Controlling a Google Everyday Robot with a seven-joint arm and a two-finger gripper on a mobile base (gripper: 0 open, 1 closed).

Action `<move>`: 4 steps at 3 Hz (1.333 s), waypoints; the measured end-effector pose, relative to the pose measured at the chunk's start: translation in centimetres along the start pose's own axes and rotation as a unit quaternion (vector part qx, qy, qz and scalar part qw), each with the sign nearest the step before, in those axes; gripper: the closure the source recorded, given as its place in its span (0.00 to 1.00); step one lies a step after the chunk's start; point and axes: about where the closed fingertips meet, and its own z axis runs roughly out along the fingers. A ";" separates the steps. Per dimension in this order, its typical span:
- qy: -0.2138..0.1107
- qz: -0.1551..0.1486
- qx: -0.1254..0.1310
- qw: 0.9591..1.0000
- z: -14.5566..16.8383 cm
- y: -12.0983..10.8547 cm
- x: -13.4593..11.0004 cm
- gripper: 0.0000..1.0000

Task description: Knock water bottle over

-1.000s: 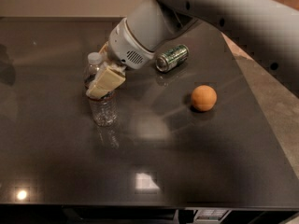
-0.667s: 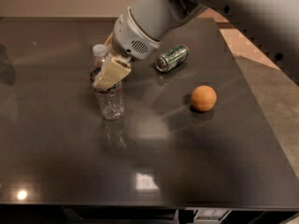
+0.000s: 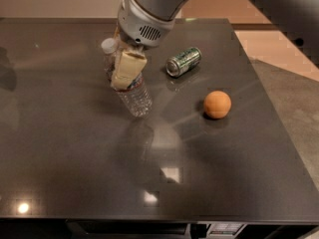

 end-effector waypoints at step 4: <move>0.190 -0.142 -0.021 0.971 4.4 1.7 0.6 0.59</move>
Offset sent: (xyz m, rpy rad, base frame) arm -0.0119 0.0022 -0.0373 -0.4253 -0.1846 0.0999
